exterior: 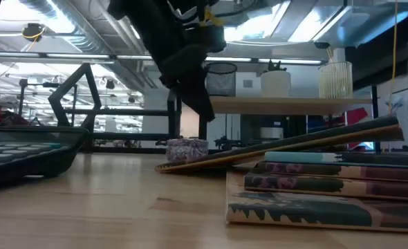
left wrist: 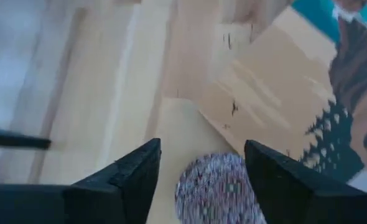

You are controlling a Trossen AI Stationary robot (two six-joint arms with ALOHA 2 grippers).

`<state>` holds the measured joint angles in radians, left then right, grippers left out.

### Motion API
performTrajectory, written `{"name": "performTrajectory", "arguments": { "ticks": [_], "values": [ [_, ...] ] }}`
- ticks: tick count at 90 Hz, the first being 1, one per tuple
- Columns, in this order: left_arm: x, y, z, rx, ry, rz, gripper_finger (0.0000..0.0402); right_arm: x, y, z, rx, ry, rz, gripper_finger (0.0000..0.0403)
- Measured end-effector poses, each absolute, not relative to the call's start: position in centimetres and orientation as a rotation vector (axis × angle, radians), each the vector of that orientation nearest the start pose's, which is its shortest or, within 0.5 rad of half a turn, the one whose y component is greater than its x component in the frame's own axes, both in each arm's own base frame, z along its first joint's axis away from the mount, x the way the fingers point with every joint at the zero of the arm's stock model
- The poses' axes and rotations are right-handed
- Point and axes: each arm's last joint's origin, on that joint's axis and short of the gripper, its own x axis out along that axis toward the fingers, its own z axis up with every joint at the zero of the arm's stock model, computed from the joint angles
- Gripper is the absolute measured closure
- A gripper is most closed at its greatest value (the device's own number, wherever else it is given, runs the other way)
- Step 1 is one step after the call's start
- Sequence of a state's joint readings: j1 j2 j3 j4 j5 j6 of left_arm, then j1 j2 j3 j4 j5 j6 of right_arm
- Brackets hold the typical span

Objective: Stock shelves
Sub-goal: Put the red scented candle jar under the shelf

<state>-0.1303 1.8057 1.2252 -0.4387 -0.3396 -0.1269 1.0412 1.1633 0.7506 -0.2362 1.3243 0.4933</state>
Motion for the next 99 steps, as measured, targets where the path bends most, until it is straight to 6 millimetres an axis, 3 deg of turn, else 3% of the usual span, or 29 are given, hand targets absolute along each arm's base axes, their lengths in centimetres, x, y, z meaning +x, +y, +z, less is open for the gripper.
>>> {"name": "performTrajectory", "arguments": {
  "ticks": [17, 28, 54, 99],
  "values": [
    [36.1, -3.8, 19.1, 0.064, 1.056, 0.241, 0.0094, 13.7, 17.9, 25.7, -0.116, 0.17, -0.32, 0.0004],
    [35.9, -3.9, 19.1, 0.018, 1.068, 0.245, 0.0068, 13.7, 17.9, 25.7, -0.117, 0.171, -0.32, 0.0004],
    [35.4, -3.3, 17.0, -0.06, 1.099, 0.294, 0.0063, 13.7, 17.9, 25.7, -0.113, 0.184, -0.298, 0.0004],
    [37.3, -3.0, 14.7, -0.067, 1.027, 0.287, 0.0063, 13.7, 17.9, 25.7, -0.113, 0.189, -0.291, 0.0004]
  ]
}}
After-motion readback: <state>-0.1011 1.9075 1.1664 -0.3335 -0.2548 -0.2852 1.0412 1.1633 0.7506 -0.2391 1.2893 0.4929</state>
